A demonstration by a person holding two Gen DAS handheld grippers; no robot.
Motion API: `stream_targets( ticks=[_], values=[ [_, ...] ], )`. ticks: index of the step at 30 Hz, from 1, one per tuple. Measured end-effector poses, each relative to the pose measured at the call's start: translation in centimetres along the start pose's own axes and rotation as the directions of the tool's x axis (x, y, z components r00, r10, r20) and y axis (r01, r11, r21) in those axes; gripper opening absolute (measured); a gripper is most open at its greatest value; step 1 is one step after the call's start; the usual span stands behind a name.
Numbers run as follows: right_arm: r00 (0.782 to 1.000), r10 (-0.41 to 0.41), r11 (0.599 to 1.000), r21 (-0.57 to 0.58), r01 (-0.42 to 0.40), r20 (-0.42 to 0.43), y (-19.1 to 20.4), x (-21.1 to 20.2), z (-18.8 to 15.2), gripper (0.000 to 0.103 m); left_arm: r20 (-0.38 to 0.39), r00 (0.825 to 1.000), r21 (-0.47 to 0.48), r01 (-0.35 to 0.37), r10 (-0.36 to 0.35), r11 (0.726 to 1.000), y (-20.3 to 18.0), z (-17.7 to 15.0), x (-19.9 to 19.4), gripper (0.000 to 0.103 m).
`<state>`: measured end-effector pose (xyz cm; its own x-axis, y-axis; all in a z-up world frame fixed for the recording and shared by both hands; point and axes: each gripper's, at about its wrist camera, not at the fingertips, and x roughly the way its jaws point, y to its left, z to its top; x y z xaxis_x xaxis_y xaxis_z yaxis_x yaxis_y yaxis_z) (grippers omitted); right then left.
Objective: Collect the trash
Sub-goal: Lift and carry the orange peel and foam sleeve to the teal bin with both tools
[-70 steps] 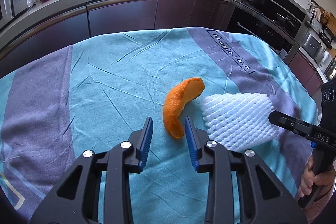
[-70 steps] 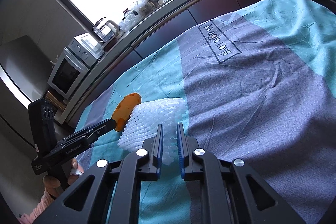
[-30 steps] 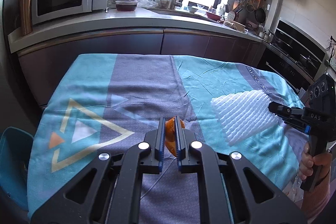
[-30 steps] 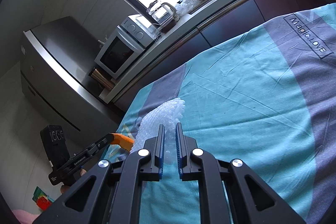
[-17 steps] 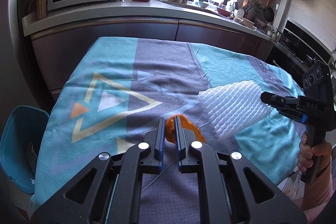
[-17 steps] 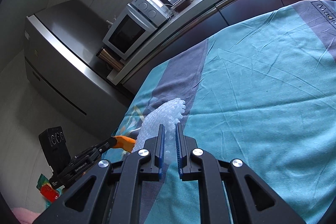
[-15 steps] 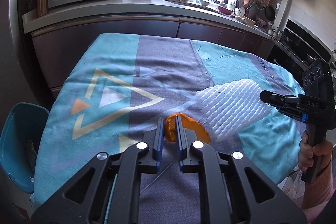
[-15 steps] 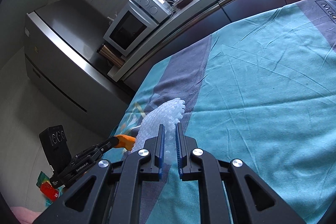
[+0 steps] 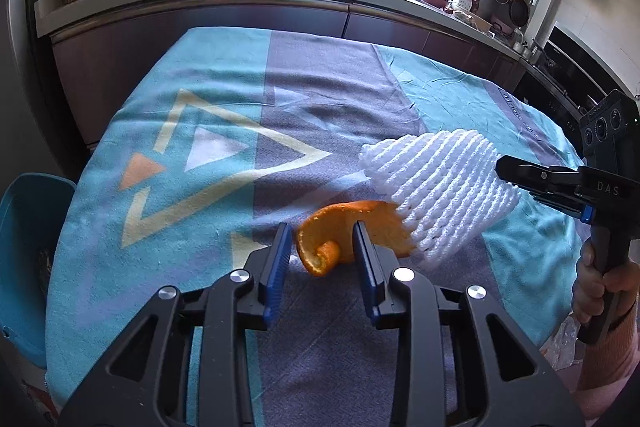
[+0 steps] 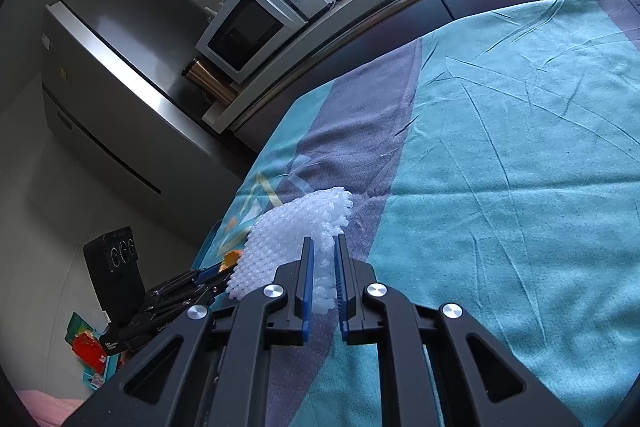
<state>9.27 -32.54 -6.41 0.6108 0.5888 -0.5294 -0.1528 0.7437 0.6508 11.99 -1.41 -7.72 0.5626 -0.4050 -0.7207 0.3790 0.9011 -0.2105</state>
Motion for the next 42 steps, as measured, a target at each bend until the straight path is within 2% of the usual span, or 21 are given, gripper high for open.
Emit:
stream_targets(
  ticks=[2, 8, 21, 32, 42],
  values=[
    [1.000, -0.003, 1.000, 0.001, 0.003, -0.001, 0.1, 0.2, 0.1, 0.009, -0.003, 1.000, -0.007, 0.010, -0.010, 1.000, 0.1, -0.1, 0.2, 0.018],
    [1.000, 0.003, 1.000, -0.005, -0.003, 0.000, 0.5, 0.4, 0.3, 0.009, 0.008, 1.000, -0.037, 0.014, -0.014, 0.999, 0.2, -0.4, -0.1, 0.013],
    [0.999, 0.050, 0.998, -0.028, -0.050, 0.003, 2.3, 1.0, 0.5, 0.009, 0.085, 0.995, -0.046, -0.044, 0.048, 0.998, 0.4, -0.6, -3.4, 0.011],
    [0.994, 0.110, 0.992, -0.054, -0.110, -0.002, 4.8, 2.2, 1.1, 0.009, 0.154, 0.983, -0.086, -0.091, 0.103, 0.992, 2.9, -1.2, -7.2, 0.011],
    [0.989, 0.143, 0.986, -0.077, -0.145, -0.035, 6.8, 4.2, 1.4, 0.009, 0.176, 0.972, -0.133, -0.137, 0.159, 0.982, 5.5, -2.0, -9.1, 0.011]
  ],
)
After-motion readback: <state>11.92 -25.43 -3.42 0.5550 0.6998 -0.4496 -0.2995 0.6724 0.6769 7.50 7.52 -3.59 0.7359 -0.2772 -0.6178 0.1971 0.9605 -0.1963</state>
